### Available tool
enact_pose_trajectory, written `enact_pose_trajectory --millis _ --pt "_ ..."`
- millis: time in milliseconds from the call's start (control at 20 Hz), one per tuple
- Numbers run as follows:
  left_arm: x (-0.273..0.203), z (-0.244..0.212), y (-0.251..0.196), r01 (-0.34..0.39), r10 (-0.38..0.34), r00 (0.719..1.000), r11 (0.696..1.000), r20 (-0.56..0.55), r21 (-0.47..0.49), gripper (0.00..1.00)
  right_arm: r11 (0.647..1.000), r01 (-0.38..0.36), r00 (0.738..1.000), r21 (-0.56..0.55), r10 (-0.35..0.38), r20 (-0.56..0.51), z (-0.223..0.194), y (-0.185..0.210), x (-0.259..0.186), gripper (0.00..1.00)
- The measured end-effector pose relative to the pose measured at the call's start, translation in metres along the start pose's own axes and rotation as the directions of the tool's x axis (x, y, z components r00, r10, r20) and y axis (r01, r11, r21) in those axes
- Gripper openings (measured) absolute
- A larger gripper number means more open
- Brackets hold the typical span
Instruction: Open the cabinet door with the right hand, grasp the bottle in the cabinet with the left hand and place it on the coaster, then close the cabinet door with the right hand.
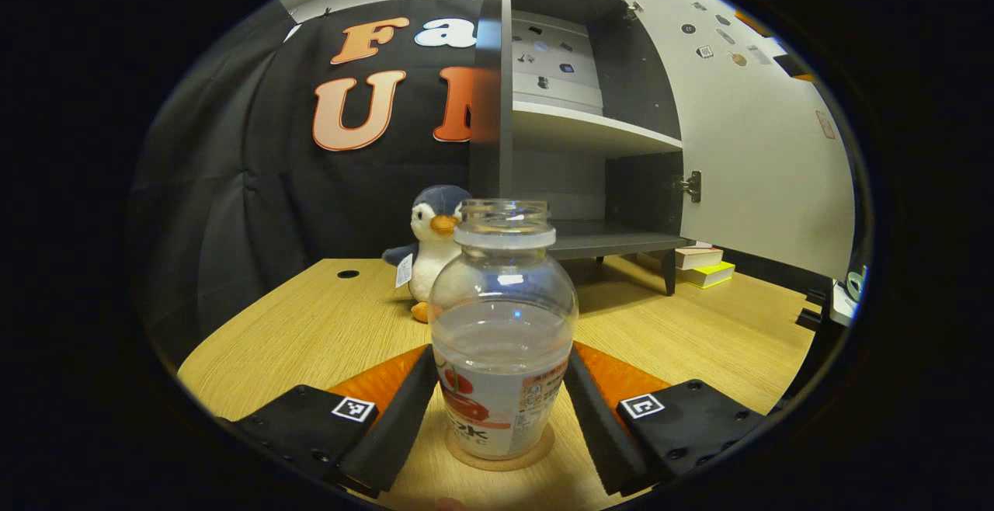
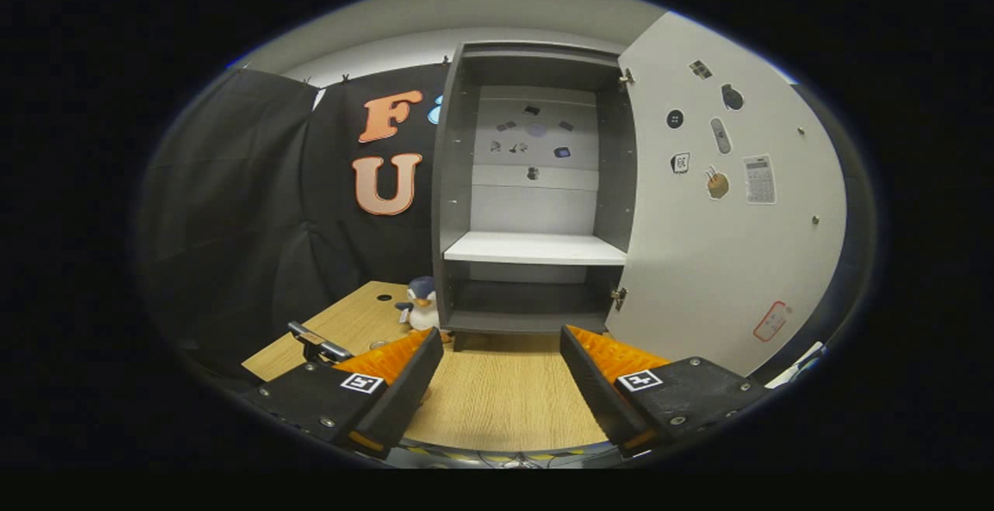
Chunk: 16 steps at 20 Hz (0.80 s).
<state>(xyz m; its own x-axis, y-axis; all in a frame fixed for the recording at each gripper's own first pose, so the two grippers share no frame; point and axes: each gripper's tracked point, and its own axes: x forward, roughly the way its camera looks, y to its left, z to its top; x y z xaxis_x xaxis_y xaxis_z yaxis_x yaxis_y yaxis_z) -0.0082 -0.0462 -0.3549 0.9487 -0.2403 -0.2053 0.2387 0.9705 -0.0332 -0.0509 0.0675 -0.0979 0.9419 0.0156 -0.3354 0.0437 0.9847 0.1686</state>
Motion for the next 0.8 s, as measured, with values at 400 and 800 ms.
enact_pose_trajectory --millis 400,800 --pt "0.0 0.031 -0.001 0.006 -0.006 0.999 1.0 0.032 0.002 0.99 1.0 0.006 1.0 0.001 -0.006 0.029 0.004 -0.005 -0.004 0.94" --pt "-0.009 0.093 0.0 0.009 -0.008 0.995 1.0 0.101 -0.007 0.99 0.999 0.037 0.996 0.037 -0.04 0.082 0.016 -0.023 -0.017 0.94"
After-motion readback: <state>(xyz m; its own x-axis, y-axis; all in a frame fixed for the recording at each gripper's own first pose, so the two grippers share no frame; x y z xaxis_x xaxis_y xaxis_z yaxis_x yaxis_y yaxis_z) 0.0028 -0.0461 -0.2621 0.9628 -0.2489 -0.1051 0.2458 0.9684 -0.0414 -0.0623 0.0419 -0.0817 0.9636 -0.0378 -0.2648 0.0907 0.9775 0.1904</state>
